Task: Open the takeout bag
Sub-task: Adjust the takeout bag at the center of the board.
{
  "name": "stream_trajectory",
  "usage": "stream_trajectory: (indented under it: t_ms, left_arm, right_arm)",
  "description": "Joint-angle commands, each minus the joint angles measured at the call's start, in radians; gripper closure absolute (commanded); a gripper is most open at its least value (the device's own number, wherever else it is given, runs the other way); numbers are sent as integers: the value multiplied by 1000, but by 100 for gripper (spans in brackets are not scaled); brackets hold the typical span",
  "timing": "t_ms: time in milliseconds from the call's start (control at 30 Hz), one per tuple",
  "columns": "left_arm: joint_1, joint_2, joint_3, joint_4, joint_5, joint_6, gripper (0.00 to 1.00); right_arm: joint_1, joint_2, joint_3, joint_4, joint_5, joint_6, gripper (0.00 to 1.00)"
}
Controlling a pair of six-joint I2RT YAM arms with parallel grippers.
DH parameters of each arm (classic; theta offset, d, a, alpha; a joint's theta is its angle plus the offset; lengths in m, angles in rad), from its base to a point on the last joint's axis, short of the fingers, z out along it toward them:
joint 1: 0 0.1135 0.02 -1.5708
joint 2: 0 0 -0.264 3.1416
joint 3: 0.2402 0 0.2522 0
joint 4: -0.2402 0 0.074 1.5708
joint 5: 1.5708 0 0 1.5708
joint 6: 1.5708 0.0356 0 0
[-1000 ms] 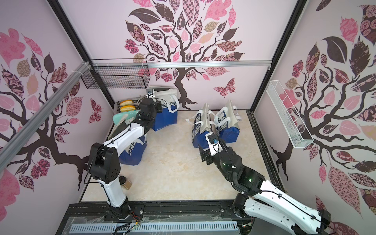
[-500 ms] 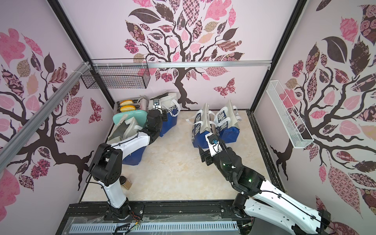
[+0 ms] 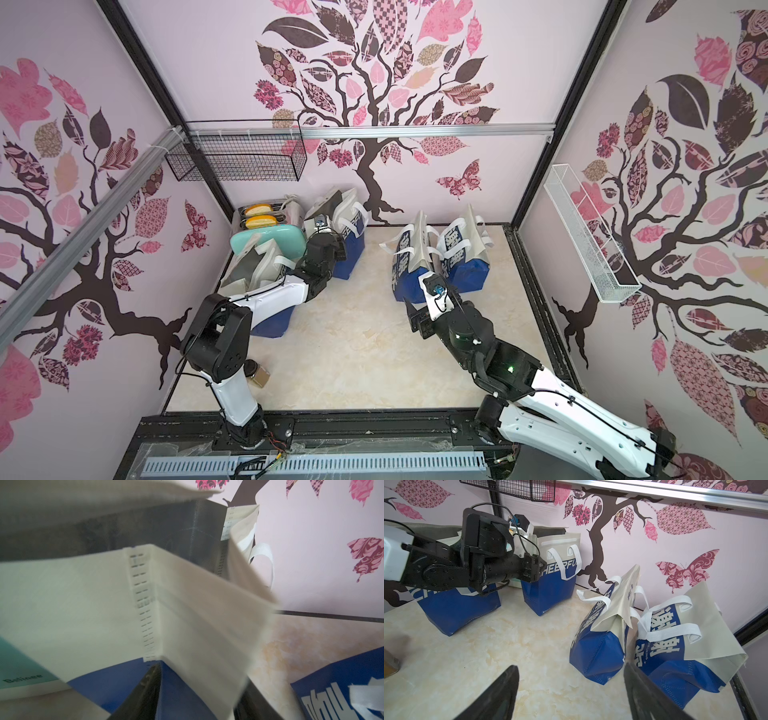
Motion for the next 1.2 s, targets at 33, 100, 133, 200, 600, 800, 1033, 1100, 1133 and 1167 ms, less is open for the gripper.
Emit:
stream_trajectory:
  t_ms: [33,100,133,200,600,800,1033,1100,1133,1167]
  left_arm:
    - [-6,-68,-37,-63,40,-71,38]
    - [-10,-84,-49,-85,58,-84,37]
    - [-12,-94,-50,-107,64,-91,36]
    - [-14,-112,-61,-150,75,-111,36]
    - [-46,-233,-145,-397,267,-181,28]
    - [-87,-319,-216,-403,348,-170,14]
    - [-191,-379,-269,-326,617,-94,25]
    - [-240,-375,-288,-254,754,-81,27]
    - [-269,-360,-288,-224,804,-85,28]
    - [-294,-341,-280,-207,841,-90,28]
  right_arm:
    - [7,-9,17,-17,0,13,18]
    - [7,-9,20,-20,-3,15,18]
    - [7,-8,22,-24,-5,17,18]
    - [8,-7,25,-31,-7,20,18]
    - [7,44,139,-139,139,100,16]
    - [6,126,264,-228,265,132,15]
    - [-24,203,401,-317,370,156,14]
    - [-31,229,429,-342,384,162,14]
    - [-32,238,439,-348,385,163,14]
    - [-32,245,442,-354,386,170,14]
